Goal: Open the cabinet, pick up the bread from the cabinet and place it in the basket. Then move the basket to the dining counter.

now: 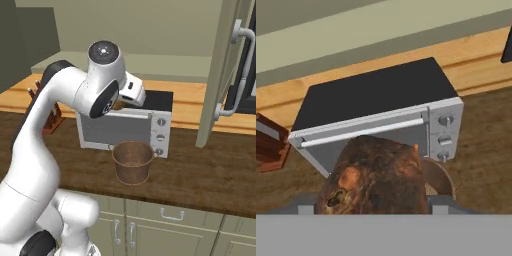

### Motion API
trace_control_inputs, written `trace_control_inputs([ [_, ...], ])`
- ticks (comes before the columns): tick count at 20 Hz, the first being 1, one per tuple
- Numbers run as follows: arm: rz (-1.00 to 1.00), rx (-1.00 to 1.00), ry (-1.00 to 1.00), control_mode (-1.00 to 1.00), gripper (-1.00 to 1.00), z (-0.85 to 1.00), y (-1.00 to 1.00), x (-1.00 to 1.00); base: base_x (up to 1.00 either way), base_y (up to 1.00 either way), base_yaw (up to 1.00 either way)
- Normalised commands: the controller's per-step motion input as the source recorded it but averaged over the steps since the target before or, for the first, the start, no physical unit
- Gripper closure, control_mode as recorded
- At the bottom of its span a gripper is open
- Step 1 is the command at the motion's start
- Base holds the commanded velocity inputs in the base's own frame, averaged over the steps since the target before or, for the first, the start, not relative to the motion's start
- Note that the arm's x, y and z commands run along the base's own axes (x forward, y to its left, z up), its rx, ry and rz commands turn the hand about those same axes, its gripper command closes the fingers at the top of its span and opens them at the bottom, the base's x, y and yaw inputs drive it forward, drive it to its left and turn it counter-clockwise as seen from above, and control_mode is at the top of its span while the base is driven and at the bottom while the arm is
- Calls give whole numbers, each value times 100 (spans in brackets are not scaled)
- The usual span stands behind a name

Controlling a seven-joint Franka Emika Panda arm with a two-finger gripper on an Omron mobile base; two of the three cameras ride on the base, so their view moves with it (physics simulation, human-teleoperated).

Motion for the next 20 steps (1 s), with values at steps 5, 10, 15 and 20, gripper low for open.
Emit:
trace_control_inputs([
  [5, -10, 0, 16, -100, 100, -22, 1, -88, 0, 0, 0],
  [10, -9, 0, 3, -100, 100, -91, 2, -20, 0, 0, 0],
  [15, -2, 4, 4, -100, 100, -77, -24, 27, 0, 0, 0],
  [20, 0, 10, 12, -100, 100, -55, -19, 70, 0, 0, 0],
])
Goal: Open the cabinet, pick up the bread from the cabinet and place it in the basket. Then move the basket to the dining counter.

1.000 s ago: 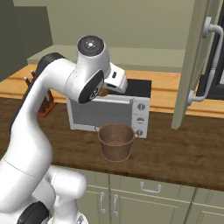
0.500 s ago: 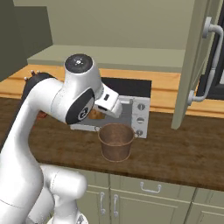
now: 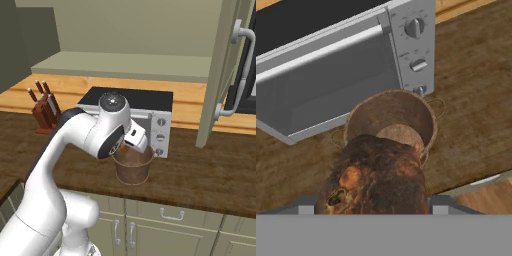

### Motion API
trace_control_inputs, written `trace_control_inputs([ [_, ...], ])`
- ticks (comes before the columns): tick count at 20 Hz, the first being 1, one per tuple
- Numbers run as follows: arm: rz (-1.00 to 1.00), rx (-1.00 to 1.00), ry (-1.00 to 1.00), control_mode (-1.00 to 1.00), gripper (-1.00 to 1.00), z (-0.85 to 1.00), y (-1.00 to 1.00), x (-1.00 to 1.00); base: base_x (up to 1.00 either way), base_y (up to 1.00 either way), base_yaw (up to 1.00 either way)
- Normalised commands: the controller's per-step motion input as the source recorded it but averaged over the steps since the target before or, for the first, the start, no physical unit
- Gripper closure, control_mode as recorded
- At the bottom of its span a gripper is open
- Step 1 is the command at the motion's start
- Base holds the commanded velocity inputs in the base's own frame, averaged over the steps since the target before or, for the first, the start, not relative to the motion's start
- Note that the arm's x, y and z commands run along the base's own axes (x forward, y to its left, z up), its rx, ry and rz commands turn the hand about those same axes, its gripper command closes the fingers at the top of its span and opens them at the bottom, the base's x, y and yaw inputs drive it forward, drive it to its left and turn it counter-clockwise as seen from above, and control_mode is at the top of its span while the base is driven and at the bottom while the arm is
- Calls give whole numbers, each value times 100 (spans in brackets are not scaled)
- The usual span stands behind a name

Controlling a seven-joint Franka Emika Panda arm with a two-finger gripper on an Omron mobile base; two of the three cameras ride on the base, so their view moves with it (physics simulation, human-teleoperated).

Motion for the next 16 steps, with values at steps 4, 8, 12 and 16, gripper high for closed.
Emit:
trace_control_inputs([
  [4, 0, 10, 0, -100, 100, -42, -9, 40, 0, 0, 0],
  [8, 0, 5, 0, -100, 100, -46, -10, 26, 0, 0, 0],
  [12, 0, 1, 0, -100, 100, -41, 0, 70, 0, 0, 0],
  [16, -1, 0, 0, -100, 100, -18, 2, 69, 0, 0, 0],
])
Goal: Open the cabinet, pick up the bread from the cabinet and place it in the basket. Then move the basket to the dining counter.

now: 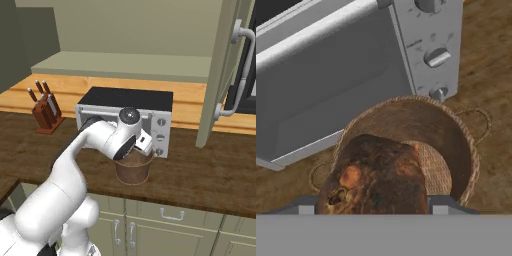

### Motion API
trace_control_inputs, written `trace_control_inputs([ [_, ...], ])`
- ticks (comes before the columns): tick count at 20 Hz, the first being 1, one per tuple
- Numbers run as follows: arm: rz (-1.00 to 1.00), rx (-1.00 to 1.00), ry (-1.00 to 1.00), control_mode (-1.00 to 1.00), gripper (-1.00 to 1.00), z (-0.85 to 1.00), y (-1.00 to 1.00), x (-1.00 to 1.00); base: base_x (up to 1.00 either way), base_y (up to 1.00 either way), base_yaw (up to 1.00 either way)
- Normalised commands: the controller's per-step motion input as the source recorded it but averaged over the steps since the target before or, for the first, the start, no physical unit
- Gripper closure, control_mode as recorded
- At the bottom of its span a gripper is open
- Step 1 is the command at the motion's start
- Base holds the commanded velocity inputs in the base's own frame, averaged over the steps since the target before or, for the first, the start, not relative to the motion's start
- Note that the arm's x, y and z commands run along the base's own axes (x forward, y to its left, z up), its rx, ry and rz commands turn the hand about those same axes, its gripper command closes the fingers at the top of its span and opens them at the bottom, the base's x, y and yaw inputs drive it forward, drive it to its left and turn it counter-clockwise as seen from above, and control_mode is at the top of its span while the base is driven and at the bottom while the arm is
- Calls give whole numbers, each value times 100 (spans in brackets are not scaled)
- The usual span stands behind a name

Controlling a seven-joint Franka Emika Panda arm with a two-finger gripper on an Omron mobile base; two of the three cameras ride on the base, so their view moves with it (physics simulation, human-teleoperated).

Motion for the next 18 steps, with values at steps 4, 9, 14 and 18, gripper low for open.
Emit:
trace_control_inputs([
  [4, -5, 0, 11, -100, 100, -42, 0, 47, 0, 0, 0],
  [9, -2, 0, 5, -100, 100, -61, 0, 41, 0, 0, 0],
  [14, -1, 0, 1, -100, 100, -38, -2, 49, 0, 0, 0],
  [18, -2, 0, 5, -100, 100, -36, -2, 31, 0, 0, 0],
])
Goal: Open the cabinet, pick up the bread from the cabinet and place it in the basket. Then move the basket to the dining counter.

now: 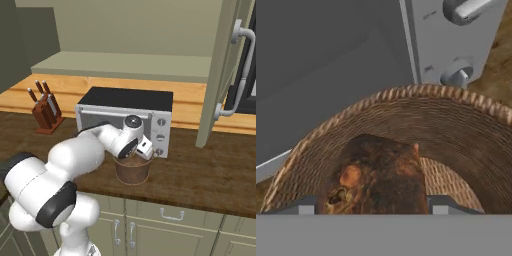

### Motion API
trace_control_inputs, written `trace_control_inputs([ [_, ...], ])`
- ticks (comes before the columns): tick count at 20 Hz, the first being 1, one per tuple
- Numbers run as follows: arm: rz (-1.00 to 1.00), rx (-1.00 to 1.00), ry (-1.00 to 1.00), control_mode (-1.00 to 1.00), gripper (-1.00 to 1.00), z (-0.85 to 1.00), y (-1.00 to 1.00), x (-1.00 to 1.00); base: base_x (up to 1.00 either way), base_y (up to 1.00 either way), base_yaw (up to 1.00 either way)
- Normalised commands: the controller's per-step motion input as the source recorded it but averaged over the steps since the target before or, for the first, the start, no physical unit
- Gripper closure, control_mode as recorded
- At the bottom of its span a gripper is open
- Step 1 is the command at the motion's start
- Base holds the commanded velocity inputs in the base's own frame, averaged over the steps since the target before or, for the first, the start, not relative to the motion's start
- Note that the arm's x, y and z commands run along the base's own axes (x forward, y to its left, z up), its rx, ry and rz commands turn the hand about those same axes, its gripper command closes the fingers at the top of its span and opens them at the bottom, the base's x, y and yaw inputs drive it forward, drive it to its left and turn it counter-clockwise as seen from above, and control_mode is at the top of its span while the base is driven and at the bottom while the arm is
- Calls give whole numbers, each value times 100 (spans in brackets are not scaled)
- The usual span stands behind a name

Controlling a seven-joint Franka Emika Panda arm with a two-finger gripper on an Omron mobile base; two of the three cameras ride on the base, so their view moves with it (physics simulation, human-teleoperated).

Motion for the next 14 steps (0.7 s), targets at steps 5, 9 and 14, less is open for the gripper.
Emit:
trace_control_inputs([
  [5, -5, 0, 5, -100, 100, -47, -2, 29, 0, 0, 0],
  [9, -4, 0, 0, -100, 100, -28, -4, 22, 0, 0, 0],
  [14, -3, 0, 0, -100, 100, -34, -3, -1, 0, 0, 0],
])
